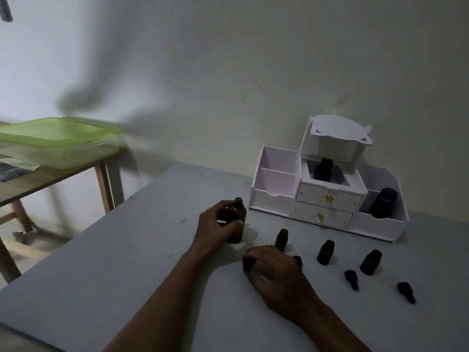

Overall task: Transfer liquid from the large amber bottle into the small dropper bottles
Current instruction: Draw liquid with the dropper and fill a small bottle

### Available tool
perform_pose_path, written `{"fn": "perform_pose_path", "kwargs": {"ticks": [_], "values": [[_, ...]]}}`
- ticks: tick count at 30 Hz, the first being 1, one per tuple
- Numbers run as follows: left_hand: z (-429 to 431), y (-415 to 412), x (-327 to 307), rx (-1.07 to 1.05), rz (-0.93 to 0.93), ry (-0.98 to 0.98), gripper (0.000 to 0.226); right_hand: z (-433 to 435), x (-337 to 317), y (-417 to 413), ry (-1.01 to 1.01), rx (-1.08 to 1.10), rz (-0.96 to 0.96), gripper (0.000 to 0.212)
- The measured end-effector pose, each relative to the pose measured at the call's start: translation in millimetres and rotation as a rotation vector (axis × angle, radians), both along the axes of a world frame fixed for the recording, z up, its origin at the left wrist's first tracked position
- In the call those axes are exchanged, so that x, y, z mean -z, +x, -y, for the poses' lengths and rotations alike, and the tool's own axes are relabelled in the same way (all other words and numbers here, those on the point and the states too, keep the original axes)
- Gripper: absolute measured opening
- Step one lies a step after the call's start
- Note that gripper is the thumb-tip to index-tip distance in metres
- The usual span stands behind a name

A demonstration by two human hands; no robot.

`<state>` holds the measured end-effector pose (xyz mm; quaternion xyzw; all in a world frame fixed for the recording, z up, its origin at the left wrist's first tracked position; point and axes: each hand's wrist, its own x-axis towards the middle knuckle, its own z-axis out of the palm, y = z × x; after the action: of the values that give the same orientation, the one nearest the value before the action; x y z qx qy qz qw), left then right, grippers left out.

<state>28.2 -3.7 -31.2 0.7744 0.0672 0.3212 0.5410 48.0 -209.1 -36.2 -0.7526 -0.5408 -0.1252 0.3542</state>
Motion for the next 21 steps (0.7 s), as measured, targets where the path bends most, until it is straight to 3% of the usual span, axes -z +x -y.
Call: {"fn": "perform_pose_path", "kwargs": {"ticks": [6,9,13,15,21], "values": [[2,-4,0,0.061,0.033,-0.098,0.036,-15,-61,13,0.399,0.145,-0.047,0.017],[3,-5,-2,0.064,0.052,-0.100,0.033,-31,-105,28,0.648,0.172,-0.248,0.017],[1,-3,-2,0.040,0.039,-0.053,0.027,-49,-141,40,0.910,0.015,-0.597,0.017],[-1,-1,-1,0.018,0.040,-0.026,0.027,-55,-141,43,0.922,-0.015,-0.717,0.014],[-3,2,0,-0.007,0.055,0.021,0.033,-65,-130,46,0.872,0.011,-0.744,0.015]]}}
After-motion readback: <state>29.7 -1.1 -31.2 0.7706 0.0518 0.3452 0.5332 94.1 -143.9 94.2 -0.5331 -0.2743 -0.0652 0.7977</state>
